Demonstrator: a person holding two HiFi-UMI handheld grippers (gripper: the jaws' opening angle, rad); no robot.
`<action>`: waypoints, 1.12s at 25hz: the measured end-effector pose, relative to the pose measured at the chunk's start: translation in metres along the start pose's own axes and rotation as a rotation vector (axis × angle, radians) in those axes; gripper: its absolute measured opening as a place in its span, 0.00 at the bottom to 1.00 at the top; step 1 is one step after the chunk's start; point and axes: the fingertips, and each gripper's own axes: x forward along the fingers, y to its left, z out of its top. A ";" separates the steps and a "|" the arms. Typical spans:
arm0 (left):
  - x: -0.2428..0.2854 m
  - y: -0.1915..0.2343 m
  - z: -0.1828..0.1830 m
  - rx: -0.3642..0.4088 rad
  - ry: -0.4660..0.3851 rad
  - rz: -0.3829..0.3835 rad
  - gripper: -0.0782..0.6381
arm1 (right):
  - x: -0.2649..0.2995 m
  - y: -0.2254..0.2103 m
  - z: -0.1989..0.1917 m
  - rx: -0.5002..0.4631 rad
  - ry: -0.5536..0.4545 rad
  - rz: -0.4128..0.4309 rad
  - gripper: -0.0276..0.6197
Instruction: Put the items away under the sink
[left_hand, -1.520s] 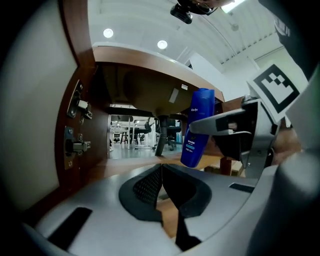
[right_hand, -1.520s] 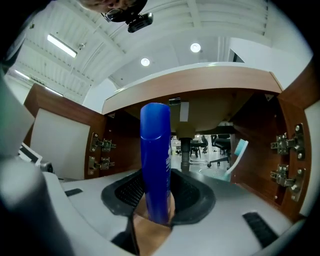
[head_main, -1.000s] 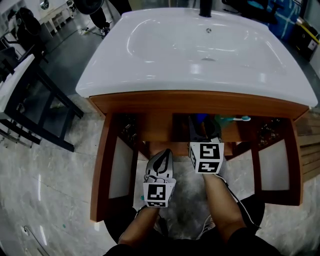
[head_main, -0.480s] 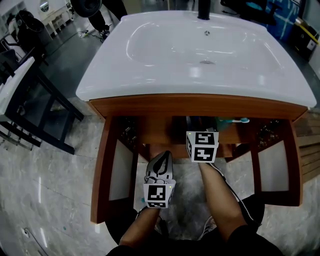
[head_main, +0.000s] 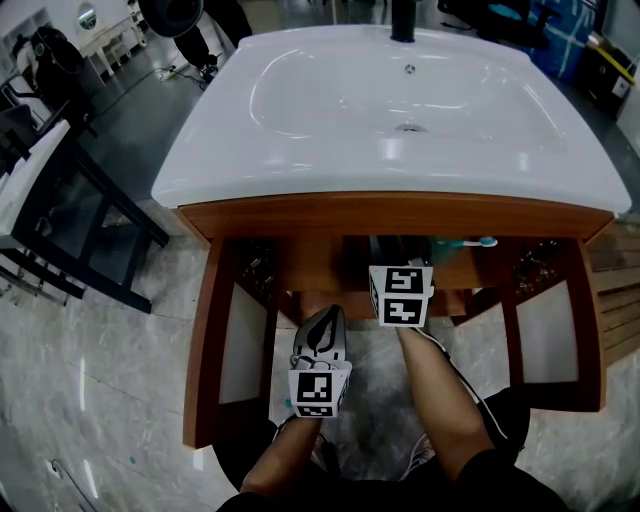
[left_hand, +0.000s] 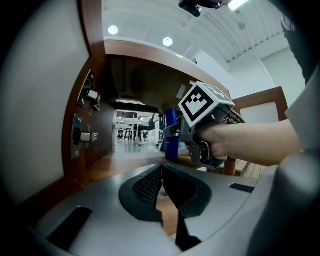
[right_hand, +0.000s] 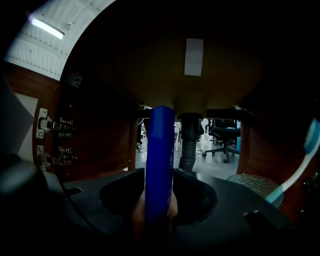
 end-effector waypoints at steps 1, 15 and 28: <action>0.000 0.001 0.000 0.001 0.002 0.003 0.14 | -0.001 0.001 0.001 -0.002 -0.005 0.001 0.33; 0.000 -0.002 -0.004 -0.024 0.000 0.007 0.14 | -0.093 0.003 -0.012 0.015 -0.088 -0.061 0.23; -0.054 -0.059 0.160 -0.089 0.118 -0.072 0.14 | -0.221 0.007 0.118 0.029 -0.002 0.093 0.07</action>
